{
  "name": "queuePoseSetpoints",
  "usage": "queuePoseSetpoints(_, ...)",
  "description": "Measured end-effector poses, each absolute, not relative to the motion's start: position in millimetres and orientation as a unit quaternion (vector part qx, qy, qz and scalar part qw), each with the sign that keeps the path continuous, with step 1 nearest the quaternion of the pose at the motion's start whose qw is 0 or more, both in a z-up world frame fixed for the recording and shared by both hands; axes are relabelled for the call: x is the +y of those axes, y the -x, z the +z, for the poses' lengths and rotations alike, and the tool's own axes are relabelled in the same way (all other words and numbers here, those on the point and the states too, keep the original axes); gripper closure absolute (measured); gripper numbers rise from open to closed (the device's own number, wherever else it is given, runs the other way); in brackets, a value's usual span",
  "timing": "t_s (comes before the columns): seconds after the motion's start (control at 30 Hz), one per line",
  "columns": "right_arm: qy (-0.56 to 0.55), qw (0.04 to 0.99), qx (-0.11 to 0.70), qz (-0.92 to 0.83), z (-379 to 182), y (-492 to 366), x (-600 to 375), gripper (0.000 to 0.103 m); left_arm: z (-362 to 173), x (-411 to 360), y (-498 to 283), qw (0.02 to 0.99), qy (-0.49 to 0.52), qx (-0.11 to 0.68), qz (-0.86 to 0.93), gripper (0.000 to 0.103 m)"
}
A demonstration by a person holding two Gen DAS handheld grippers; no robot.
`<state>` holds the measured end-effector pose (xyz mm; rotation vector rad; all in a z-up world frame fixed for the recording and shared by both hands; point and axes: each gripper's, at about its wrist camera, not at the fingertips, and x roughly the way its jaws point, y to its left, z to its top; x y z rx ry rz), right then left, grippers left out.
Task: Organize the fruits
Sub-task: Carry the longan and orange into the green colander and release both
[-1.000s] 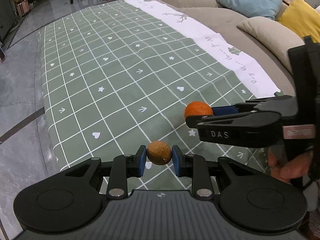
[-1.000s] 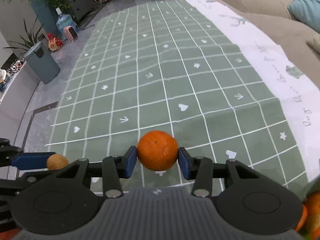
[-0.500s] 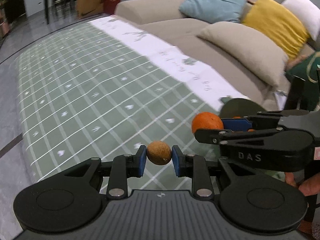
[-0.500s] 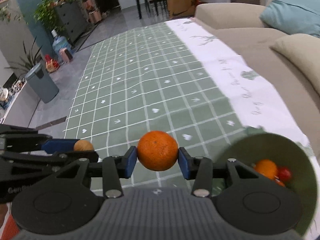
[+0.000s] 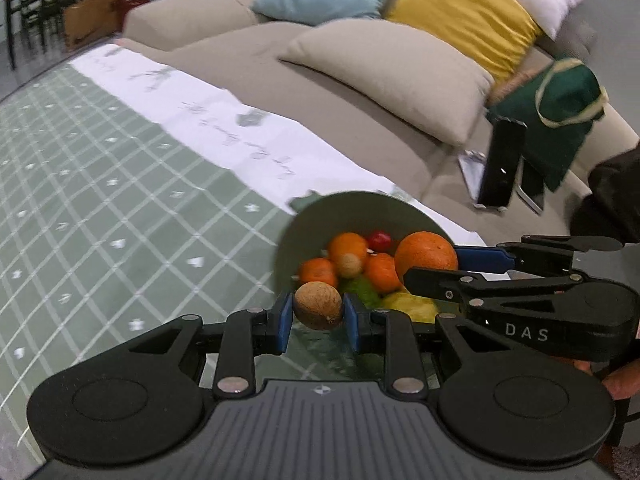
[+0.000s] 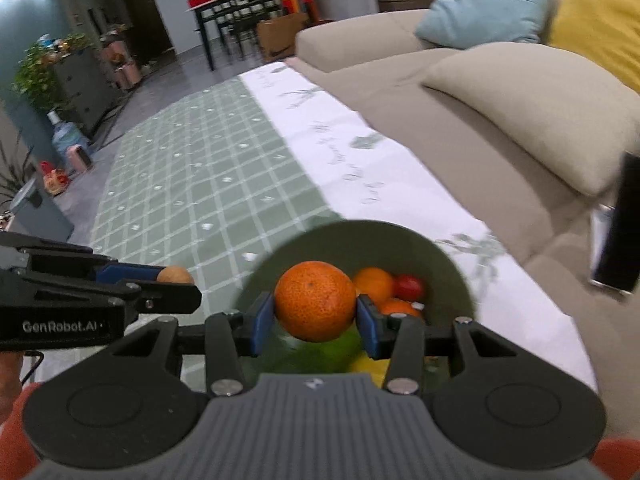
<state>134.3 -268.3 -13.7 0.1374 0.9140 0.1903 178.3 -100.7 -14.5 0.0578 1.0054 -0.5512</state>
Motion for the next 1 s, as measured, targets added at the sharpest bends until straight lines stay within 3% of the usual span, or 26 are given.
queuePoseSetpoints(0.5,-0.07,0.875,0.475,0.066,-48,-147,-294,0.062,-61,-149,-213,0.795,-0.065,0.549,-0.25,0.073)
queuePoseSetpoints(1.0,-0.055,0.863,0.497,0.073,-72,-175,-291,0.062,-81,-155,-231,0.782,-0.072,0.571,-0.239,0.073)
